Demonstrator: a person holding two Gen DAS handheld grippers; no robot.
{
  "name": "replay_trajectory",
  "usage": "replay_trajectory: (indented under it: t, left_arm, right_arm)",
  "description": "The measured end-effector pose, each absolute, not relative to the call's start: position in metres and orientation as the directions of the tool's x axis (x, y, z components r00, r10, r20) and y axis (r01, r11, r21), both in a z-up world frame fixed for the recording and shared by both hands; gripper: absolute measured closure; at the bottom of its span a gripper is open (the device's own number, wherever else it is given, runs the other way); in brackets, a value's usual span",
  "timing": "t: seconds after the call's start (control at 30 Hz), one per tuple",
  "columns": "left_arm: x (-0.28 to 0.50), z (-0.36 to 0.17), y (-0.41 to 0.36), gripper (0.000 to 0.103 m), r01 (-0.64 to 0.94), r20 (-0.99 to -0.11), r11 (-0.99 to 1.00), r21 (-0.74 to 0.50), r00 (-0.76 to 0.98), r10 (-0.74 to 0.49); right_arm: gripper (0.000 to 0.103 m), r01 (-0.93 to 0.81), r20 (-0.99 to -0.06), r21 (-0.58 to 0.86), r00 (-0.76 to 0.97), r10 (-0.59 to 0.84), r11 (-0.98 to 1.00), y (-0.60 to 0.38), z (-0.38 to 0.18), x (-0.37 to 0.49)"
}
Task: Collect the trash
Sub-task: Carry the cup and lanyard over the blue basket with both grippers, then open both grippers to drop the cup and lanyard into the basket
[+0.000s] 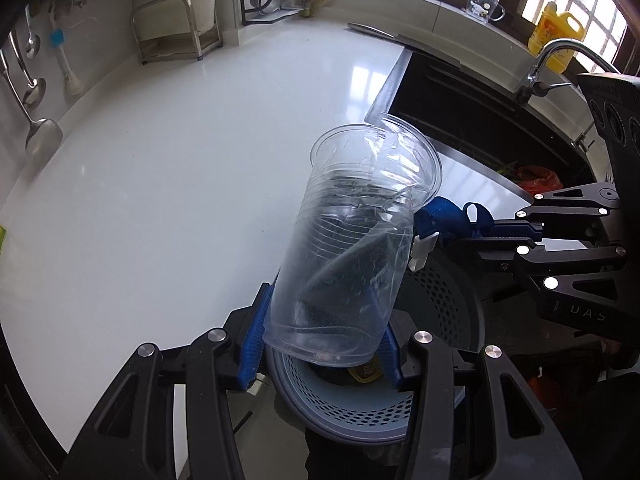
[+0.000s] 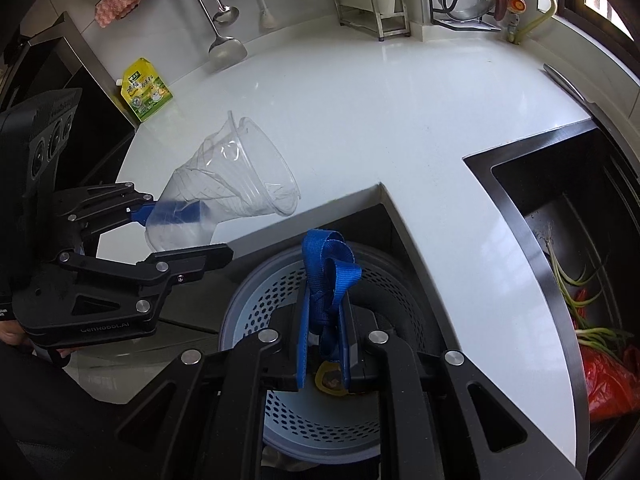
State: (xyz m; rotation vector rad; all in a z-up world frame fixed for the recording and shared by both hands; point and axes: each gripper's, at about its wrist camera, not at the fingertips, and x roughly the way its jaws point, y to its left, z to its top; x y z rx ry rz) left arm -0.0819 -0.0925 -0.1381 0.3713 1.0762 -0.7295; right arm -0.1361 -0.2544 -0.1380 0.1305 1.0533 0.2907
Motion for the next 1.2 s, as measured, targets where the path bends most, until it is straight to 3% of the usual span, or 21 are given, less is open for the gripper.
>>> replay_trajectory:
  t: [0.73, 1.03, 1.07, 1.13, 1.17, 1.2]
  left_arm:
    - [-0.105, -0.226, -0.110, 0.057, 0.704, -0.965, 0.701, -0.111, 0.094, -0.246]
    - [-0.106, -0.231, -0.114, 0.055, 0.708, -0.970, 0.697, -0.115, 0.070, -0.231]
    - [-0.106, -0.232, -0.113, 0.051, 0.707, -0.971, 0.698, -0.111, 0.072, -0.228]
    - [-0.106, -0.231, -0.109, 0.036, 0.706, -0.972, 0.702, -0.095, 0.087, -0.220]
    - [-0.107, -0.230, -0.108, 0.029, 0.706, -0.971, 0.703, -0.085, 0.099, -0.216]
    - [-0.107, -0.229, -0.106, 0.028, 0.710, -0.972, 0.701, -0.075, 0.106, -0.211]
  right_arm:
    - [0.091, -0.171, -0.923, 0.175, 0.315, 0.222, 0.970, -0.263, -0.225, -0.154]
    - [0.089, -0.181, -0.937, 0.169, 0.277, 0.215, 0.969, -0.261, -0.240, -0.151]
    - [0.088, -0.179, -0.938, 0.175, 0.269, 0.219, 0.968, -0.262, -0.241, -0.150]
    - [0.068, -0.178, -0.941, 0.178, 0.256, 0.221, 0.968, -0.262, -0.242, -0.146]
    - [0.048, -0.178, -0.941, 0.177, 0.259, 0.220, 0.968, -0.262, -0.241, -0.146]
    - [0.044, -0.177, -0.938, 0.181, 0.264, 0.224, 0.967, -0.262, -0.240, -0.146]
